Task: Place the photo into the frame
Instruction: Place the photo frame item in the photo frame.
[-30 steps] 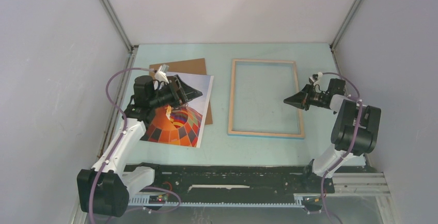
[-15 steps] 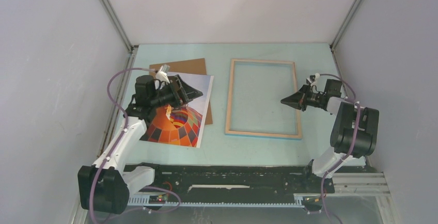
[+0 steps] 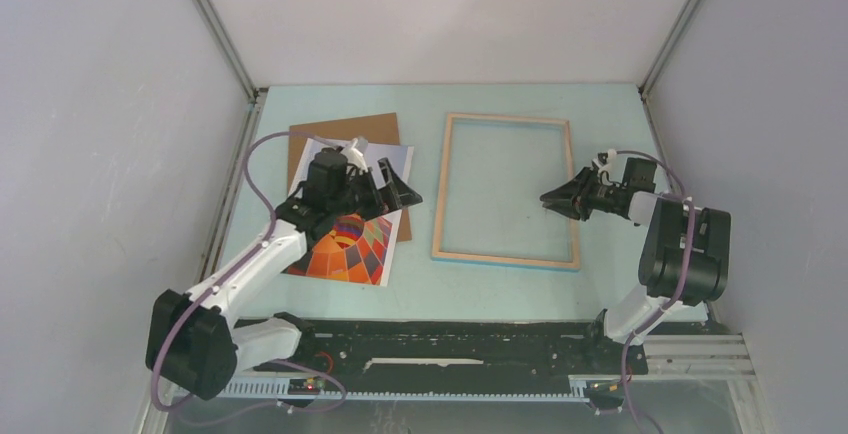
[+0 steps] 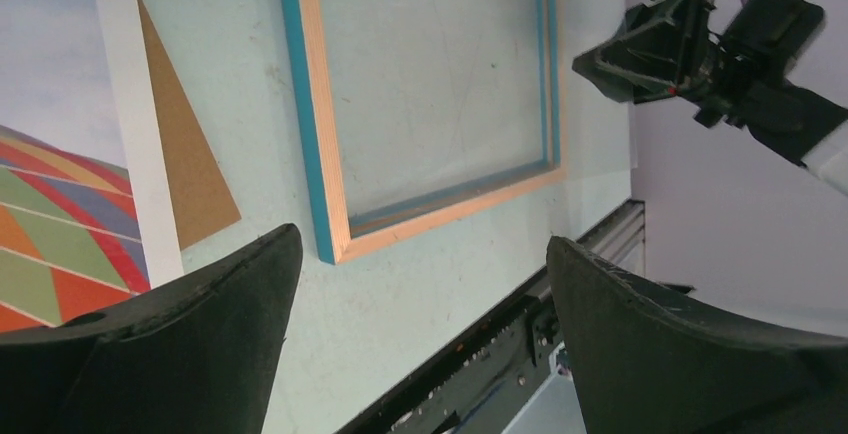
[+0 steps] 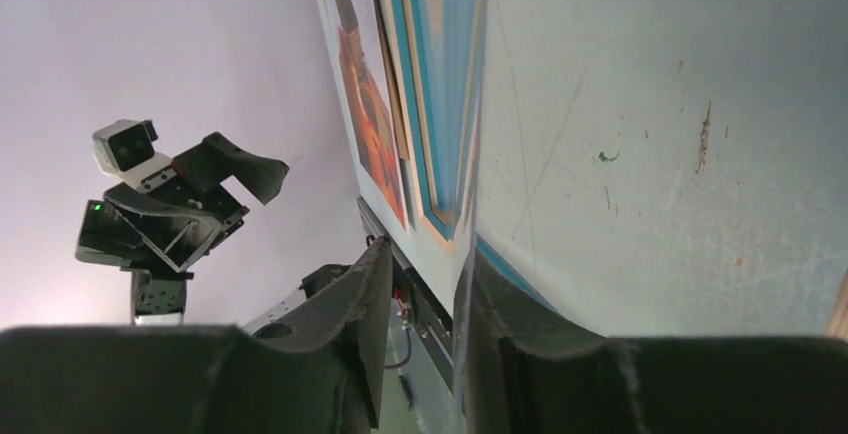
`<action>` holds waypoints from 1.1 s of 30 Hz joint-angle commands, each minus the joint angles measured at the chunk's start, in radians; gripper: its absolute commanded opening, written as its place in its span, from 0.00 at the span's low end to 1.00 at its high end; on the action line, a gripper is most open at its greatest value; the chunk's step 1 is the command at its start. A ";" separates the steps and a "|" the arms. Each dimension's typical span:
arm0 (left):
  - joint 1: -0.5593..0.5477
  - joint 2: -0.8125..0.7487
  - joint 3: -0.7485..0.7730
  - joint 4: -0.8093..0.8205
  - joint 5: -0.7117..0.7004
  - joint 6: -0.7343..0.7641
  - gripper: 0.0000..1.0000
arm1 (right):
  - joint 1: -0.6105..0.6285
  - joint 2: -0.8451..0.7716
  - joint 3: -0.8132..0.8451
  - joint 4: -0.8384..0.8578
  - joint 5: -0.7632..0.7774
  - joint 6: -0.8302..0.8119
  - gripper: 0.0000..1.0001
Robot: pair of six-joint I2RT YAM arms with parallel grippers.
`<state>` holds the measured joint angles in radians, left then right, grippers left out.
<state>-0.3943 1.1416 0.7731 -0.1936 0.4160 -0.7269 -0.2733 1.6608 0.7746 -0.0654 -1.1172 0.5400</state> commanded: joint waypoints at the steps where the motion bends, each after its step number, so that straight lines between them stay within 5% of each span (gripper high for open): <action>1: -0.050 0.074 0.094 0.076 -0.159 -0.033 0.99 | 0.033 -0.052 0.013 0.000 0.069 0.000 0.39; 10: -0.073 0.411 0.238 0.324 -0.284 -0.090 0.97 | 0.035 -0.111 0.012 0.013 0.155 0.024 0.50; 17: -0.075 0.605 0.309 0.465 -0.272 -0.083 0.95 | 0.026 -0.109 -0.070 0.233 0.080 0.171 0.35; 33: -0.080 0.732 0.208 0.685 -0.175 -0.135 0.93 | 0.017 -0.133 -0.118 0.364 -0.016 0.347 0.06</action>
<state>-0.4683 1.8709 1.0077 0.4061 0.2314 -0.8494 -0.2493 1.5555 0.6609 0.2070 -1.0607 0.8089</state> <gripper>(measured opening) 0.937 0.074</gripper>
